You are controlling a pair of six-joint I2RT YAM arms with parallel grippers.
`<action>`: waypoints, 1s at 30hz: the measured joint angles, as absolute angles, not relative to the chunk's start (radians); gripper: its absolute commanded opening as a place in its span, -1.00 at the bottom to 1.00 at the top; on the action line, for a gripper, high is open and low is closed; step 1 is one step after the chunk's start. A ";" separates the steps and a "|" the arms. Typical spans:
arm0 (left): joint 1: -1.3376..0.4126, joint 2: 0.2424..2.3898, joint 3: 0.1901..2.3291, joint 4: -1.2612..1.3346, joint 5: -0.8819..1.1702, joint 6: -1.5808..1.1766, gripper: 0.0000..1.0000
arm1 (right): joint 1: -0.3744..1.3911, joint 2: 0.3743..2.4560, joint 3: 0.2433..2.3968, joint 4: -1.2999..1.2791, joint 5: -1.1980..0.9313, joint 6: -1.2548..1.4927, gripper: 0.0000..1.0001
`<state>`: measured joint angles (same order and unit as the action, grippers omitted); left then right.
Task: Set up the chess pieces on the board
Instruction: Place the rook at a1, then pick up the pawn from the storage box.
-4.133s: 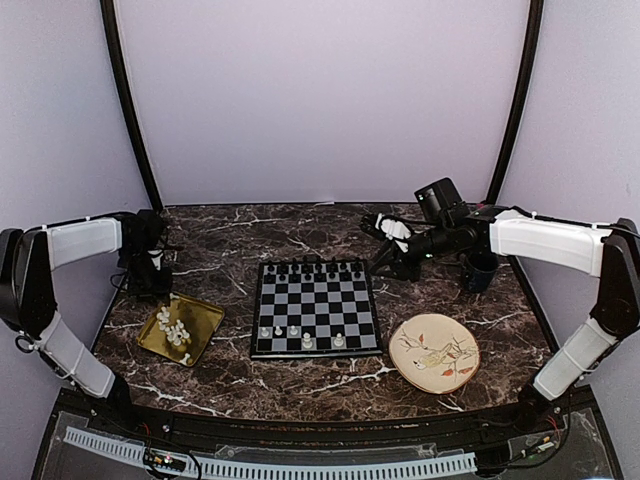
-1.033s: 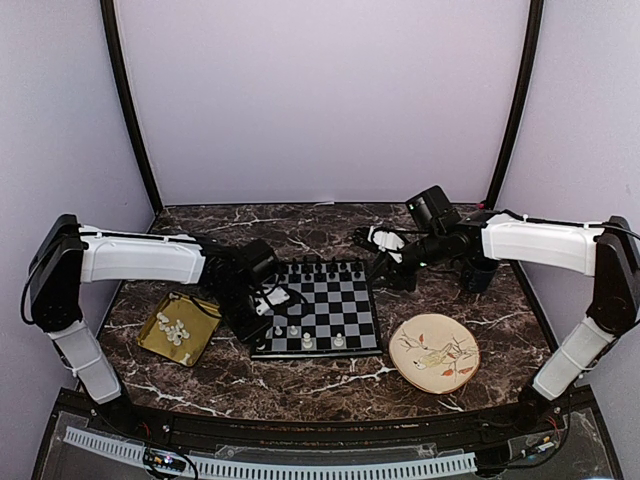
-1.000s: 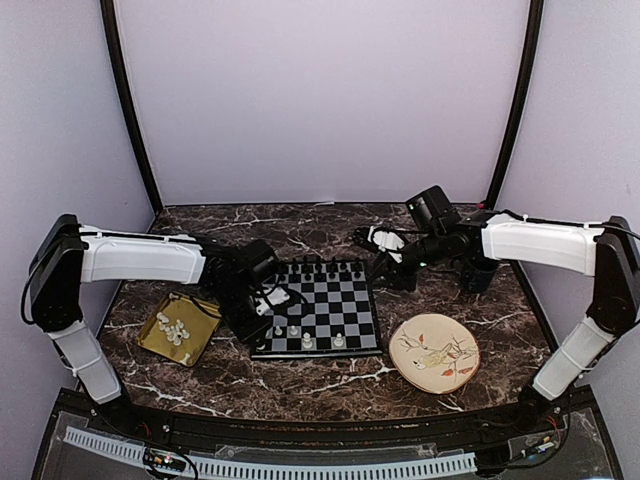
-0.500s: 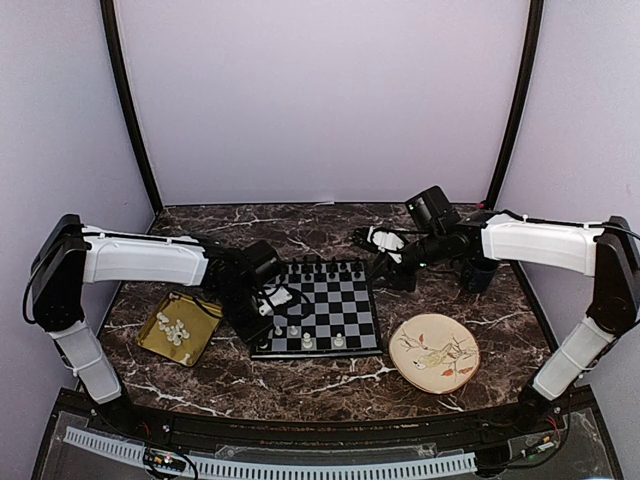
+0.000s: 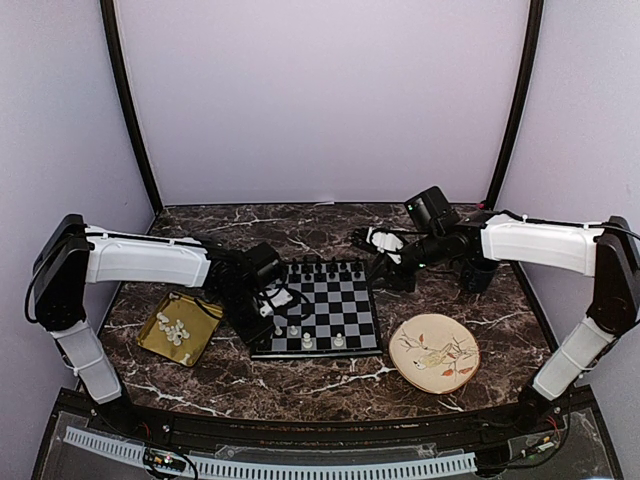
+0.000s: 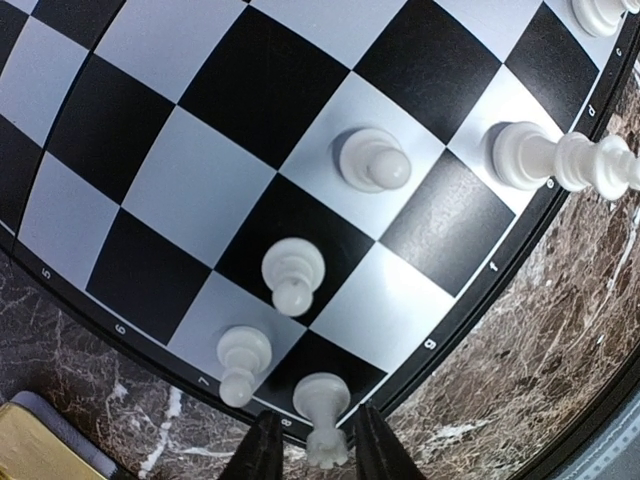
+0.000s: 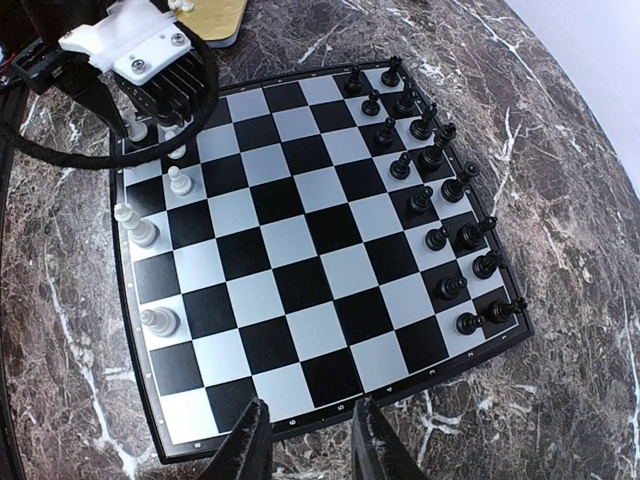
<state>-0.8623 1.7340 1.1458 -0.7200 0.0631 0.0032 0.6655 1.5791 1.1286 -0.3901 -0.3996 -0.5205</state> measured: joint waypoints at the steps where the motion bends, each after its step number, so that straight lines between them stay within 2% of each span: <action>1: -0.862 1.734 1.146 -0.723 0.061 0.001 -0.40 | 0.666 1.579 1.129 -0.390 -0.400 -0.521 -0.42; 7: -0.862 1.712 1.188 -0.779 0.033 -0.012 -0.32 | 0.672 1.579 1.129 -0.391 -0.399 -0.521 -0.42; 13: -0.834 1.548 1.217 -0.801 -0.055 -0.068 -0.31 | 0.687 1.610 1.129 -0.394 -0.392 -0.521 -0.42; 23: -0.479 1.457 1.150 -0.857 -0.274 -0.275 -0.26 | 0.710 1.613 1.129 -0.399 -0.379 -0.524 -0.42; 30: -0.329 1.455 1.044 -0.894 -0.287 -0.334 -0.33 | 0.712 1.613 1.129 -0.400 -0.373 -0.527 -0.42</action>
